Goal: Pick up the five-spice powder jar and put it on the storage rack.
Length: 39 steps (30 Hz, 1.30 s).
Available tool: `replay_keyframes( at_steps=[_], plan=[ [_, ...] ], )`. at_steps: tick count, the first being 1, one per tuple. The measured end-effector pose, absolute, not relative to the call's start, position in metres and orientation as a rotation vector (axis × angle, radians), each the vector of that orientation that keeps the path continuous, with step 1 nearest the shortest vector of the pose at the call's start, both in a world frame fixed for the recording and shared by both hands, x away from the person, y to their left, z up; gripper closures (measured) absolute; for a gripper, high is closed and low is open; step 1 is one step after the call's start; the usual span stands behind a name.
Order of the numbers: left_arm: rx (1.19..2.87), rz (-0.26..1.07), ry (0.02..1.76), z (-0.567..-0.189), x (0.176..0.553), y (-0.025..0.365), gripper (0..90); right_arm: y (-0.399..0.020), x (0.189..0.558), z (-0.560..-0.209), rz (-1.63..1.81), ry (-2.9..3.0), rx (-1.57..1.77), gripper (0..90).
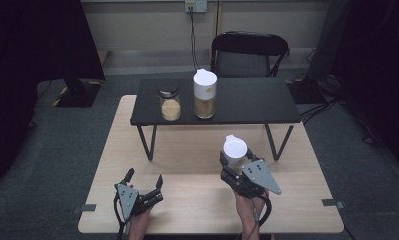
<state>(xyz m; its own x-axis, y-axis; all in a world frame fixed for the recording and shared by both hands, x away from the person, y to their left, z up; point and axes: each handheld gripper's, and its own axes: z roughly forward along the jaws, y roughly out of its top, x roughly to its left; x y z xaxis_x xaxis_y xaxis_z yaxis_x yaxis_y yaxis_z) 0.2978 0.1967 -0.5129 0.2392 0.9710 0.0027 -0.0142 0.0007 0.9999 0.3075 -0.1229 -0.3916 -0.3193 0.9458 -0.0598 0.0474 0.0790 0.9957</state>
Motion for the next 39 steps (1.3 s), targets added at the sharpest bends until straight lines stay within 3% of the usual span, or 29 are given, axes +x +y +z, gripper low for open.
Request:
replay_keyframes(
  at_steps=[39],
  plan=[
    [1.305,1.037,1.019,-0.513,0.298,0.197,2.5,-0.136,0.328,-0.325,1.366,1.491,1.012,29.6]
  ],
)
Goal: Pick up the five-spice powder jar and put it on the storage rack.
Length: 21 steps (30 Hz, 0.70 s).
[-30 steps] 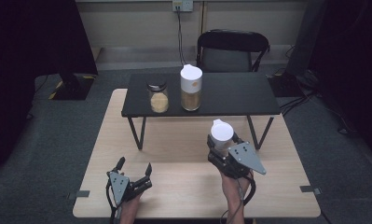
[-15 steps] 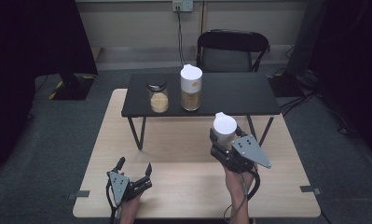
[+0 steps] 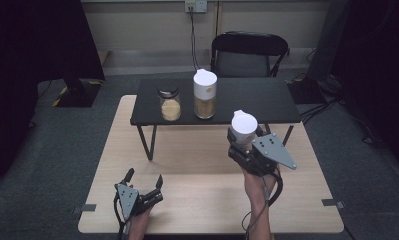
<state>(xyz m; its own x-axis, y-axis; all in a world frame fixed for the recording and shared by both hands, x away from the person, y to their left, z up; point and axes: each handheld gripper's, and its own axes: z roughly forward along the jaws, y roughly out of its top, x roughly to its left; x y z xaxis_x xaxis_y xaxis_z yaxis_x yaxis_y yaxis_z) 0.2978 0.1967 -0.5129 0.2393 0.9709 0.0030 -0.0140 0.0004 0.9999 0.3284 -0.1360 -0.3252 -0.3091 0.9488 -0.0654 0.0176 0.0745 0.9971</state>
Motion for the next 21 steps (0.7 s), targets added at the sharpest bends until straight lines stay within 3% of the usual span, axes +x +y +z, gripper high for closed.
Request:
replay_keyframes(
  at_steps=[21],
  plan=[
    [1.305,1.037,1.019,-0.513,0.298,0.197,2.5,-0.137,0.348,-0.286,1.371,1.49,1.002,29.6]
  ],
)
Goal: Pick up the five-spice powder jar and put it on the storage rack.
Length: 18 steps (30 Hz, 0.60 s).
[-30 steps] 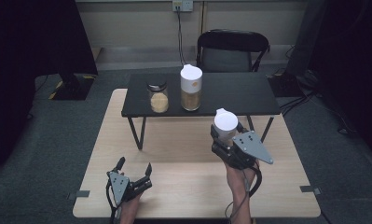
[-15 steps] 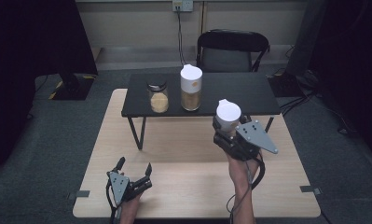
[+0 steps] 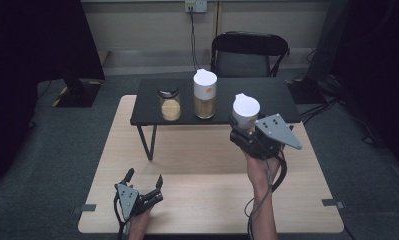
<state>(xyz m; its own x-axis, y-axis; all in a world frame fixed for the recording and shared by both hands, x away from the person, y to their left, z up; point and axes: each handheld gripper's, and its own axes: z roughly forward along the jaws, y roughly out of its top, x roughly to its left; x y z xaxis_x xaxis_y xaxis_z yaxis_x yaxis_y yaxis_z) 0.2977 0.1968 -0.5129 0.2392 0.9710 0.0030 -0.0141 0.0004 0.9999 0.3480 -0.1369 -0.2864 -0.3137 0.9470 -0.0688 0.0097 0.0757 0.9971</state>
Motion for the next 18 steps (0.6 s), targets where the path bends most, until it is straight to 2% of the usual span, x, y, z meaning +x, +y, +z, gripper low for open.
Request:
replay_keyframes(
  at_steps=[18],
  plan=[
    [1.304,1.037,1.019,-0.513,0.298,0.197,2.5,-0.133,0.384,-0.263,1.354,1.484,1.025,29.6]
  ],
)
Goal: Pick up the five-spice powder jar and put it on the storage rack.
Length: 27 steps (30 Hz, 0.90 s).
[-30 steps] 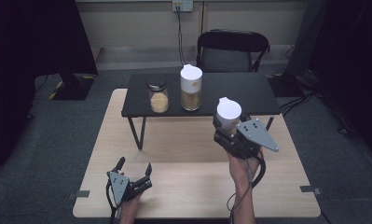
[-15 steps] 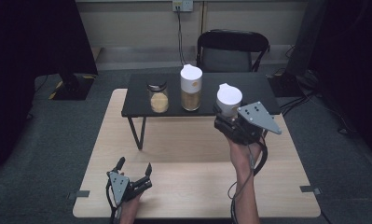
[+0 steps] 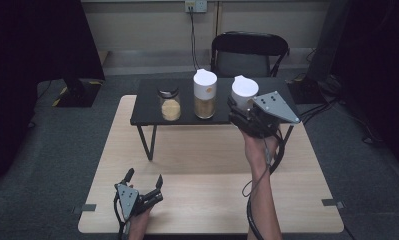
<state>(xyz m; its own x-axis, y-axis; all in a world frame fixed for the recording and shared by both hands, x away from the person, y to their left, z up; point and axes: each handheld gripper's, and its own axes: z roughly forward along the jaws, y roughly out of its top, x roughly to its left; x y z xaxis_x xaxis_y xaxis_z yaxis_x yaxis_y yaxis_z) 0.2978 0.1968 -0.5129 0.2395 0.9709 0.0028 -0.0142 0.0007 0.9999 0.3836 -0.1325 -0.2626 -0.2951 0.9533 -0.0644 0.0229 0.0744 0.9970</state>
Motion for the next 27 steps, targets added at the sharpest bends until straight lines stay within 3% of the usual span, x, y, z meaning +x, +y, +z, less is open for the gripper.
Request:
replay_keyframes(
  at_steps=[13,27],
  plan=[
    [1.304,1.037,1.019,-0.513,0.298,0.197,2.5,-0.135,0.409,-0.251,1.34,1.443,1.053,29.6],
    [1.305,1.036,1.019,-0.513,0.298,0.197,2.4,-0.131,0.427,-0.262,1.32,1.477,1.059,29.6]
  ],
)
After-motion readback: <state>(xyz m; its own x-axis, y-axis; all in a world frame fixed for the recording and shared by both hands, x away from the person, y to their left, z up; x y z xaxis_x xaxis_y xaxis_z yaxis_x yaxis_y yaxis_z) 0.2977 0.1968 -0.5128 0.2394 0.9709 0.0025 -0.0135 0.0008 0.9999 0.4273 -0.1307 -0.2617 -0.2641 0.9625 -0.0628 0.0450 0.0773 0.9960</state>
